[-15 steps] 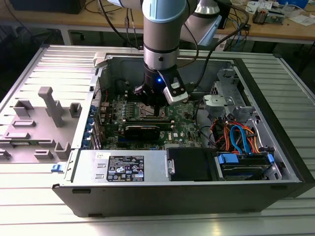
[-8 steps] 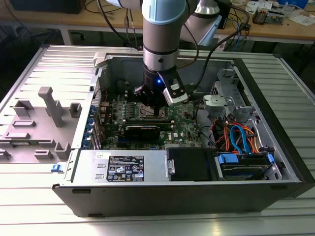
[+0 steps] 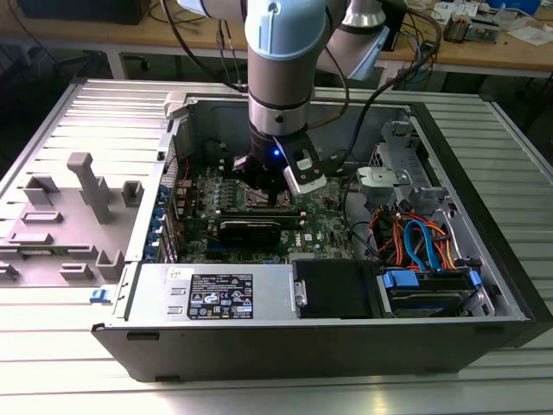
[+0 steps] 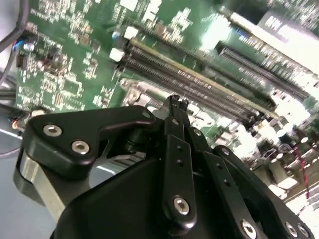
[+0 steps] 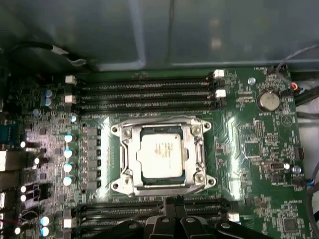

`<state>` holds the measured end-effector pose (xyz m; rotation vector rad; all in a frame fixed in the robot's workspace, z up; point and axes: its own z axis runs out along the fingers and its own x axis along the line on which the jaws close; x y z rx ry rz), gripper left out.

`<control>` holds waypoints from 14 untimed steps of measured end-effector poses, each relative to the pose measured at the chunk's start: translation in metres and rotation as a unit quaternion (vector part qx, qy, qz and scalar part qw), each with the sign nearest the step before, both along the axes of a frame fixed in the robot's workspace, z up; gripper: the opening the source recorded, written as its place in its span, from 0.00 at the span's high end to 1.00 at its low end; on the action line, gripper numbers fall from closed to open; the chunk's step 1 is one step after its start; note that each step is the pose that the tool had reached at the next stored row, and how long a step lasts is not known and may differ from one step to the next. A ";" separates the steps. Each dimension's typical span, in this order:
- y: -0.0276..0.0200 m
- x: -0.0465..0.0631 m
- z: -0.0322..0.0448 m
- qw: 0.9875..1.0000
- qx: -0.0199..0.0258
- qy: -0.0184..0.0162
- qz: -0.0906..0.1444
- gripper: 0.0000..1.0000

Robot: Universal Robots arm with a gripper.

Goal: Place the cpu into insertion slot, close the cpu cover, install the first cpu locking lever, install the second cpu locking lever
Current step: 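Install the second cpu locking lever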

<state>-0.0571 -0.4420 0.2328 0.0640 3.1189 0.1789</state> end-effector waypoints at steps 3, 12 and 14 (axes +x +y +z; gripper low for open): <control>-0.0005 -0.007 -0.0021 1.000 0.009 0.000 0.002 0.89; -0.0092 -0.020 -0.0033 0.999 0.041 0.000 0.003 0.89; -0.0101 -0.023 -0.0034 0.999 0.041 0.000 0.003 0.89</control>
